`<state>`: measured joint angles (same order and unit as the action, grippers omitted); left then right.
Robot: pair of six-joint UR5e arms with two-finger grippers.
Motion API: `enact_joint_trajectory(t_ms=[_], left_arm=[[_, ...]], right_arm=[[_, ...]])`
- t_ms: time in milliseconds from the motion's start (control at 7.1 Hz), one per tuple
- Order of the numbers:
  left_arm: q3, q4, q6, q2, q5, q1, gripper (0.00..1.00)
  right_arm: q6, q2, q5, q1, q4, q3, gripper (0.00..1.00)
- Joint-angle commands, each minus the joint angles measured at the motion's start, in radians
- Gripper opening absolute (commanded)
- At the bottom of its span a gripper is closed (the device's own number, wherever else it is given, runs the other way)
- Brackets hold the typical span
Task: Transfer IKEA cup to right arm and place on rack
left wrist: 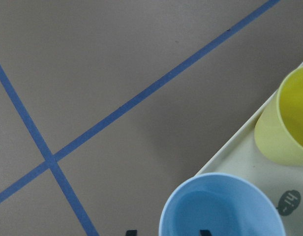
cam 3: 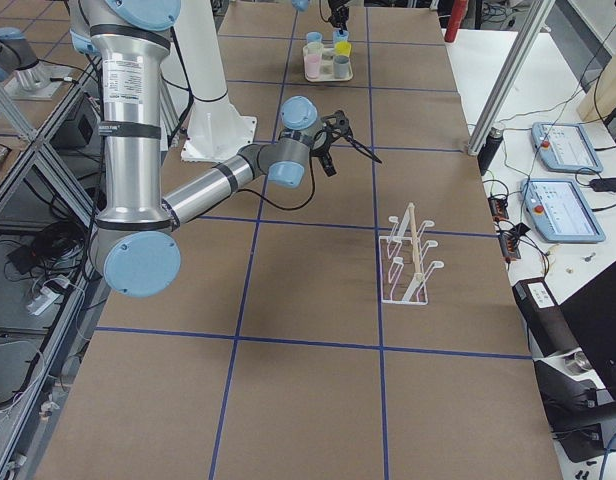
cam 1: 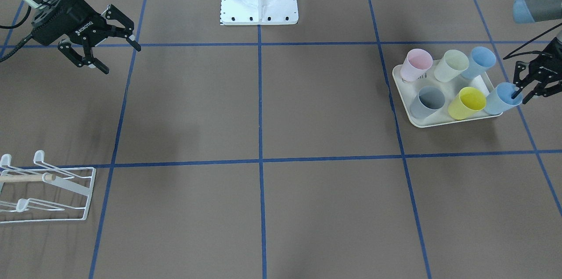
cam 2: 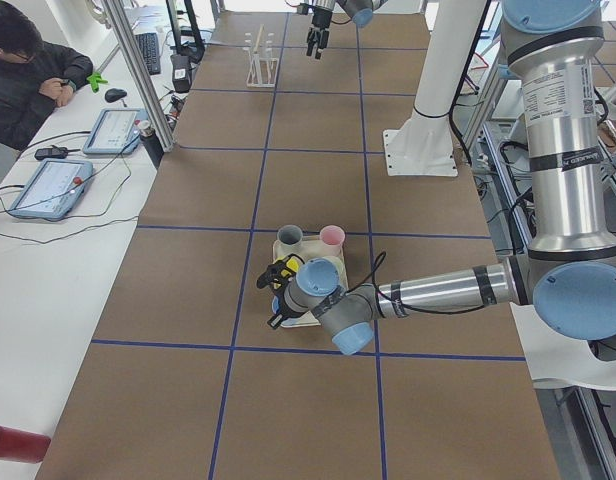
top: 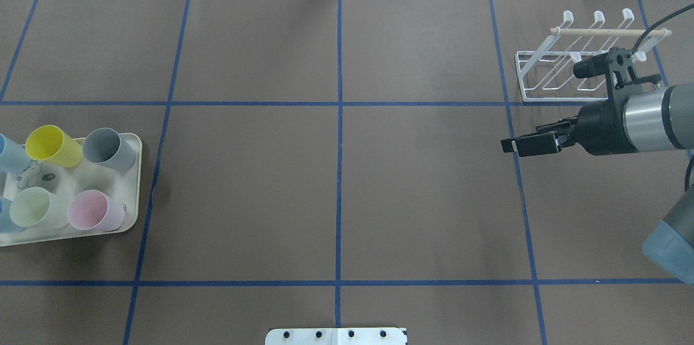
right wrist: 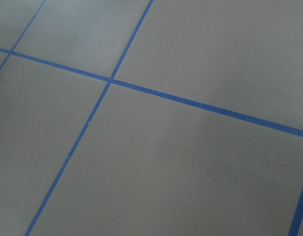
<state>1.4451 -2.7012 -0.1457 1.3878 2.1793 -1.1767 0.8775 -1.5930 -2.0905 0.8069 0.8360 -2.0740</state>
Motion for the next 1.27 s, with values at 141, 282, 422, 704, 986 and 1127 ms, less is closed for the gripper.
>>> enact_joint_trajectory(t_ms=[141, 282, 422, 704, 986, 1127], left_arm=[[0.009, 0.003, 0.006, 0.016, 0.022, -0.001, 0.00], [0.017, 0.006, 0.006, 0.026, 0.020, -0.018, 0.00], [0.041, 0.014, 0.006, 0.027, 0.023, -0.056, 0.00], [0.165, 0.111, 0.006, 0.033, 0.061, -0.171, 0.00], [0.448, 0.420, -0.006, 0.034, 0.127, -0.218, 0.00], [0.559, 0.534, -0.046, 0.040, 0.196, -0.216, 0.00]], right_arm=[[-0.002, 0.010, 0.007, 0.000, -0.002, 0.000, 0.99], [-0.003, 0.017, 0.023, -0.002, -0.002, 0.000, 0.99], [-0.006, 0.039, 0.055, -0.005, -0.002, 0.002, 0.99], [-0.012, 0.097, 0.258, -0.102, -0.002, 0.006, 0.99], [-0.083, 0.177, 0.286, -0.139, -0.123, 0.031, 0.99], [-0.087, 0.171, 0.293, -0.173, -0.269, 0.069, 0.99]])
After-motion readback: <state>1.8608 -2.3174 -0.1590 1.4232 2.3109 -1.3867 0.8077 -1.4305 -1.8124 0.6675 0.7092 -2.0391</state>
